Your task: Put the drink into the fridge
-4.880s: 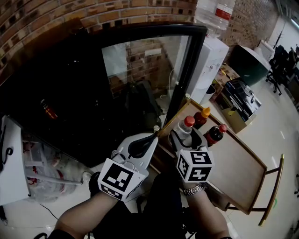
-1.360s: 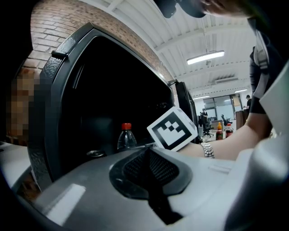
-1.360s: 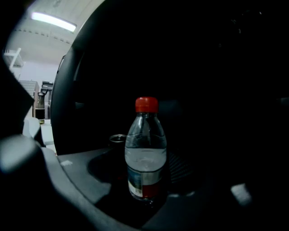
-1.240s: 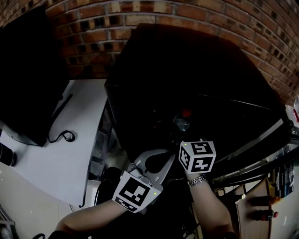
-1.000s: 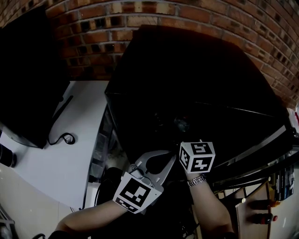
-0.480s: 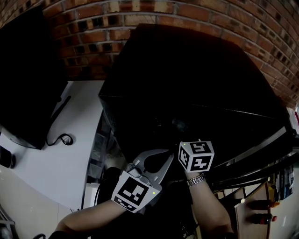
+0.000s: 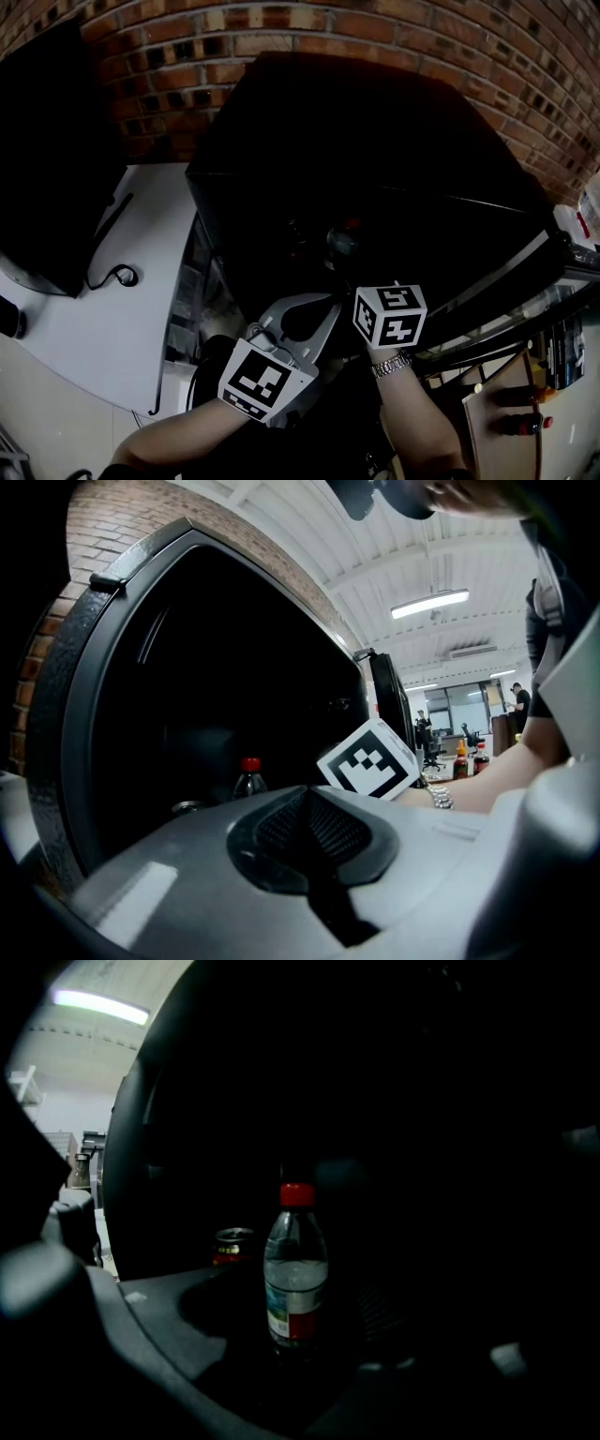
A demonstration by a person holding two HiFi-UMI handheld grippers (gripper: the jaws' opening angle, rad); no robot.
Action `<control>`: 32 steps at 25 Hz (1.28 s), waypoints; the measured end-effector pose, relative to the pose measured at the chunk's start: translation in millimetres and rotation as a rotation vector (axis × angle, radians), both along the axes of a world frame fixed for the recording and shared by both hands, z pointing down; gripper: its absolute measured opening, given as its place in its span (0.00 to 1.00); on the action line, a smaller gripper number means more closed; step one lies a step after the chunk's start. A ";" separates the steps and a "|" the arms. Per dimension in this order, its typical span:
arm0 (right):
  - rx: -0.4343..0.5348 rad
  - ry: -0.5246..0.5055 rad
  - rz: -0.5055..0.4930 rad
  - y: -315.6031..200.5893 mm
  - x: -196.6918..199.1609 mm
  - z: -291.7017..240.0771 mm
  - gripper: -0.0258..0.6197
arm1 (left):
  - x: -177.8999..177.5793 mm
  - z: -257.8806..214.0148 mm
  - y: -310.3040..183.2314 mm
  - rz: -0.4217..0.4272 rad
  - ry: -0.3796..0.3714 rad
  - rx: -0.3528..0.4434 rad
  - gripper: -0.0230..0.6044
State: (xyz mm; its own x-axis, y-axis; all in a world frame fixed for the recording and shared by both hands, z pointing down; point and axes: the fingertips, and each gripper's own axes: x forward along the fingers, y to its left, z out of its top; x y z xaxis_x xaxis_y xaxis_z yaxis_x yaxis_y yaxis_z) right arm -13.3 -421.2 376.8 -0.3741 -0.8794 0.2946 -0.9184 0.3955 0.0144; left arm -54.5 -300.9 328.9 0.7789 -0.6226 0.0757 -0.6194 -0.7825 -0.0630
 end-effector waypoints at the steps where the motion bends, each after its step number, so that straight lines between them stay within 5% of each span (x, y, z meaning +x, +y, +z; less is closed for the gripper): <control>1: 0.007 -0.002 0.000 5.8 1.6 -3.1 0.53 | 1.6 -1.5 2.3 0.001 0.002 0.003 0.04; 16: 0.053 0.004 0.081 137.5 57.2 -18.7 0.53 | 46.6 -9.5 70.7 0.051 0.056 -0.003 0.04; 32: 0.073 0.003 0.302 277.3 168.2 -25.3 0.53 | 143.4 -14.7 185.6 0.247 0.053 0.014 0.04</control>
State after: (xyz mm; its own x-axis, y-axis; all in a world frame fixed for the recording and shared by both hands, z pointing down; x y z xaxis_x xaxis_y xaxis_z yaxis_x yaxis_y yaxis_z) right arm 154.9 -143.9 351.4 -0.0922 -0.9695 0.2269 -0.9940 0.1029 0.0359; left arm 88.9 -115.3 314.2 0.9102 -0.4135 0.0238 -0.4121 -0.9099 -0.0473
